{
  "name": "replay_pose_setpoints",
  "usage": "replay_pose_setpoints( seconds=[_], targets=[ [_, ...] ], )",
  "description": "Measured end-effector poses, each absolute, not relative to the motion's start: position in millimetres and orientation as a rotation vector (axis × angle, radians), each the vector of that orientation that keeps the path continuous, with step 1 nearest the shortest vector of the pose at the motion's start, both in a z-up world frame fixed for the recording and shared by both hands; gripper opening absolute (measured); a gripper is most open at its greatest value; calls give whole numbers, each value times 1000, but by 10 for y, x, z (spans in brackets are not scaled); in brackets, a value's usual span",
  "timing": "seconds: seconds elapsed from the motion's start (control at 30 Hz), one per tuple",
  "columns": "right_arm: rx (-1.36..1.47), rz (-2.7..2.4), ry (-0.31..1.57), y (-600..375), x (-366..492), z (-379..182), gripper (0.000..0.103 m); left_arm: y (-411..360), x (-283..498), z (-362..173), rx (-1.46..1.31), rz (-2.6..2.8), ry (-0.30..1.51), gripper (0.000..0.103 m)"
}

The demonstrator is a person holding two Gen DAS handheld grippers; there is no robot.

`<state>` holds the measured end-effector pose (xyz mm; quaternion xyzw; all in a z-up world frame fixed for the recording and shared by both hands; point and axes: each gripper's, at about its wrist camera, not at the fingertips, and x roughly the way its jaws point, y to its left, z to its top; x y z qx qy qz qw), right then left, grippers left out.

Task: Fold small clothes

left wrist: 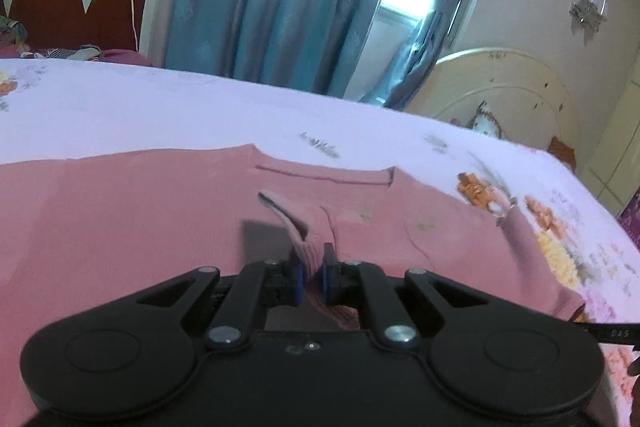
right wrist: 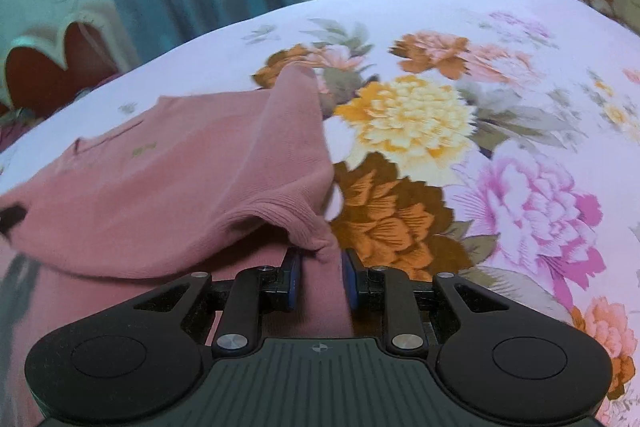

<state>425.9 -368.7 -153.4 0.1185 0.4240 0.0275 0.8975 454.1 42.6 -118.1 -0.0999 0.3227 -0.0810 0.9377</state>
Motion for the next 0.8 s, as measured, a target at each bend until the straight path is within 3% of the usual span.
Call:
replay_pose_setpoints(
  seconds=[0.4, 0.43, 0.47, 0.53, 0.6, 0.63, 0.67, 0.73, 0.8],
  targets=[
    [252, -22, 864, -3761, 4279, -1599, 24, 549, 4481, -1419, -170, -117, 701, 9],
    [249, -22, 865, -3754, 4281, -1597, 24, 564, 4498, -1412, -180, -117, 708, 19],
    [248, -22, 865, -3754, 4287, -1594, 24, 596, 4517, -1406, -193, -110, 711, 40],
    [255, -19, 864, -3765, 4295, -1599, 24, 657, 4580, -1382, -206, -85, 696, 73],
    [255, -17, 863, -3765, 4296, -1600, 24, 718, 4698, -1366, -235, -93, 704, 66],
    [254, -17, 863, -3764, 4297, -1598, 24, 743, 4789, -1380, -258, -117, 731, 54],
    [254, -17, 863, -3763, 4298, -1596, 24, 756, 4851, -1401, -271, -123, 751, 48],
    [265, -16, 861, -3771, 4287, -1573, 24, 784, 4961, -1445, -307, -143, 781, 46],
    [261, -13, 868, -3768, 4281, -1566, 24, 783, 5000, -1464, -311, -163, 787, 27]
  ],
)
